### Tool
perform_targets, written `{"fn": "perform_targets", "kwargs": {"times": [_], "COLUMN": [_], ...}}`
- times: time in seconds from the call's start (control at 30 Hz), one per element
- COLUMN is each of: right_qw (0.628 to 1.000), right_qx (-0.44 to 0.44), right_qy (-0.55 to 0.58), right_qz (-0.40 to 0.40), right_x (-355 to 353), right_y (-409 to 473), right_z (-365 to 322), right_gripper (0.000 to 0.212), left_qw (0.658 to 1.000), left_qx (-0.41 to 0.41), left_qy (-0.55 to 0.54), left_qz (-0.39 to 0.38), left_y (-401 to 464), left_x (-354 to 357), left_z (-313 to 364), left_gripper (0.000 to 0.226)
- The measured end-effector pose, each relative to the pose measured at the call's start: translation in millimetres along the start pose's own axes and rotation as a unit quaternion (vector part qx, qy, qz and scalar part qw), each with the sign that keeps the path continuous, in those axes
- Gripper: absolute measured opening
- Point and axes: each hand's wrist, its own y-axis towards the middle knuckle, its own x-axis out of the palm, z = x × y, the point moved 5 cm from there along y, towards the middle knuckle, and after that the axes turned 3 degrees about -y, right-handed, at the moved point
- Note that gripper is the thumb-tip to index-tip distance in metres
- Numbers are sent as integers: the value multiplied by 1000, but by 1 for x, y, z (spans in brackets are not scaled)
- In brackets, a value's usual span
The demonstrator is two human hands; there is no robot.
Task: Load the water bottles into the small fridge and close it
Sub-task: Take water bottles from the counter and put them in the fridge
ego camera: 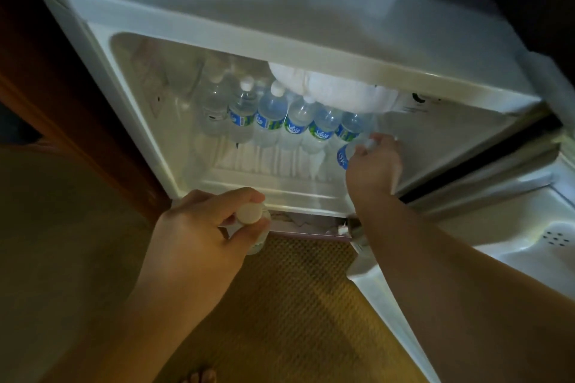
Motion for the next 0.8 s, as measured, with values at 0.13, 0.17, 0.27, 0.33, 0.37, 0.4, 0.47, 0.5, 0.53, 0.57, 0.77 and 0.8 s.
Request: {"fn": "perform_targets", "kwargs": {"times": [0.13, 0.17, 0.27, 0.33, 0.37, 0.4, 0.47, 0.5, 0.53, 0.57, 0.77, 0.8], "right_qw": [1000, 1000, 999, 999, 999, 999, 1000, 1000, 1000, 1000, 991, 988], "right_qx": [-4, -8, -27, -25, -18, -13, -12, -14, -16, -17, -54, -71], "right_qy": [8, 8, -7, 16, 27, 29, 12, -3, -12, -6, 120, 128], "right_qz": [3, 17, 29, 32, 32, 32, 18, 7, 1, -2, 39, 55], "right_x": [6, 4, 5, 7, 7, 7, 9, 10, 10, 9, -19, -29], "right_y": [14, 16, 21, 27, 29, 31, 34, 35, 34, 32, -16, -26], "right_z": [-2, -4, -13, -17, -18, -19, -21, -21, -21, -21, -26, -26], "right_gripper": [33, 32, 35, 38, 39, 39, 40, 42, 45, 49, 62, 57], "left_qw": [1000, 1000, 999, 999, 999, 999, 1000, 1000, 1000, 1000, 1000, 1000], "left_qx": [7, 5, -1, 3, 3, 1, 1, 0, -2, -3, 17, 20], "left_qy": [1, 1, 12, 14, 8, 1, -6, -7, -7, -8, -8, -2], "left_qz": [-22, -28, -40, -42, -37, -32, -24, -22, -21, -20, -10, -14], "left_y": [8, 11, 22, 30, 33, 37, 45, 49, 54, 59, 99, 105], "left_x": [7, 8, 10, 13, 15, 17, 22, 25, 27, 30, 50, 56], "left_z": [-7, -9, -13, -13, -12, -11, -8, -6, -4, -2, 8, 8], "left_gripper": [26, 26, 25, 25, 26, 28, 30, 29, 29, 28, 30, 31]}}
